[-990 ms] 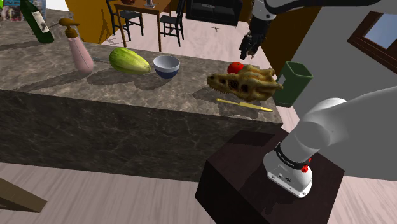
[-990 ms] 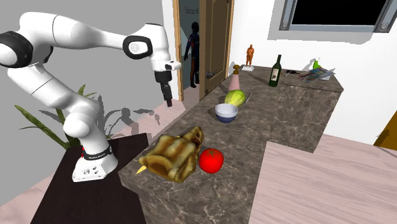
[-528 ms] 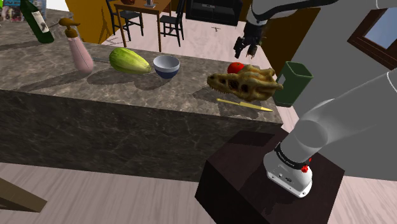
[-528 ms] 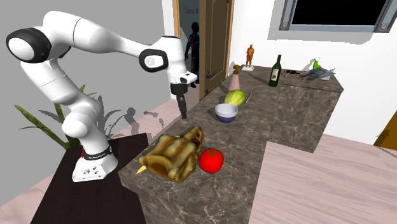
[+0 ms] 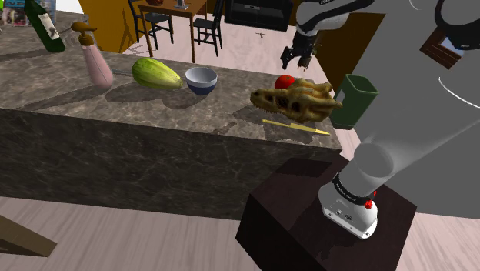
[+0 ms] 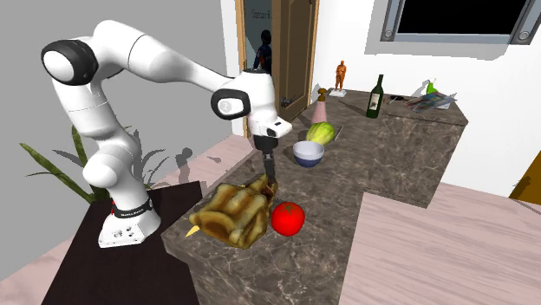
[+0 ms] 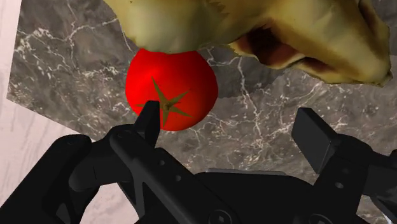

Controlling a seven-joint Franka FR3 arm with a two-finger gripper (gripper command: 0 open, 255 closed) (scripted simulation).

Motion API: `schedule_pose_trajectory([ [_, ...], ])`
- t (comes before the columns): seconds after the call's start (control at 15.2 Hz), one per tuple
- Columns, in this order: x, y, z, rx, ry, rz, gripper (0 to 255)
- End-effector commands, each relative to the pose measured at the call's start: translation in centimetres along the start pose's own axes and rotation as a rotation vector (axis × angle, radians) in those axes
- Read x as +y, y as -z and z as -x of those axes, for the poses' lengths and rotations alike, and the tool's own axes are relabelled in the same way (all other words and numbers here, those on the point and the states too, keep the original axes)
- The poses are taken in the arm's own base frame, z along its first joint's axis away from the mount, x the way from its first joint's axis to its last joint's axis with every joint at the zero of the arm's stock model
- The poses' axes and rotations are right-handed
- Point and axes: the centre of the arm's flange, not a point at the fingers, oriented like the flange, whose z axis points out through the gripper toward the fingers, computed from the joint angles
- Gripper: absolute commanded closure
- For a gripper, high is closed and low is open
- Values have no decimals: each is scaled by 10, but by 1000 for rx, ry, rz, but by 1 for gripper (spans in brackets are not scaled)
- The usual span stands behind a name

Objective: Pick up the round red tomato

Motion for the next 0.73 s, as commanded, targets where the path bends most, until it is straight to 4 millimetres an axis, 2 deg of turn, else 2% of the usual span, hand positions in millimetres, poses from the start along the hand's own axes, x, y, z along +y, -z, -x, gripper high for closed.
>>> schedule_pose_trajectory([
  [0.0, 15, -14, -14, 8, -38, -1, 0],
  [0.33, 58, -47, -46, 24, -129, -6, 0],
  [0.66, 57, -73, -43, 24, -129, -6, 0],
])
